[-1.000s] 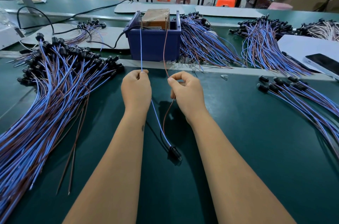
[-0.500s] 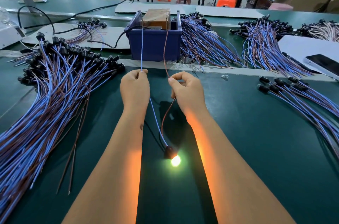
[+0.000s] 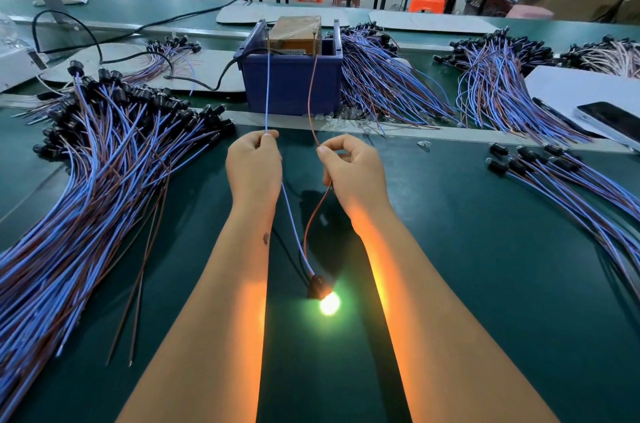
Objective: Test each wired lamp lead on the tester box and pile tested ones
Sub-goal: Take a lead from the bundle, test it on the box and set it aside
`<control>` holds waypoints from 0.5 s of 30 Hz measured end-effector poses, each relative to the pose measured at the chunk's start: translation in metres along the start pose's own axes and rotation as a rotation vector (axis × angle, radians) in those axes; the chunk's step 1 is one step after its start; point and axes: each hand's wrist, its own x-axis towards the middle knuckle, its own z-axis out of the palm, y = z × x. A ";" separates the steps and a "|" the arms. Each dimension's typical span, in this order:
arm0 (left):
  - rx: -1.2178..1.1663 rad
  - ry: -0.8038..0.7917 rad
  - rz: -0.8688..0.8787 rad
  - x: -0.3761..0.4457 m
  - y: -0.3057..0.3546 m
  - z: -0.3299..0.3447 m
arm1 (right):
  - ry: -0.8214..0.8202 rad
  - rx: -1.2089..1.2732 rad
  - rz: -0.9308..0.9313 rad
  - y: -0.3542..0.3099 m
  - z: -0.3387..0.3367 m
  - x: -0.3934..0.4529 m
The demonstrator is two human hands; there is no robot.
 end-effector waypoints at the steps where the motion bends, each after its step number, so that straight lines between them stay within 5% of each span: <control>1: -0.001 0.000 0.000 0.000 0.000 0.000 | 0.002 0.000 -0.002 0.000 0.000 0.000; 11: 0.021 -0.003 0.007 -0.002 0.003 -0.001 | 0.057 0.098 -0.034 -0.003 0.000 -0.003; 15: -0.094 -0.179 0.012 -0.006 0.010 0.003 | 0.075 0.182 -0.089 -0.008 -0.001 -0.004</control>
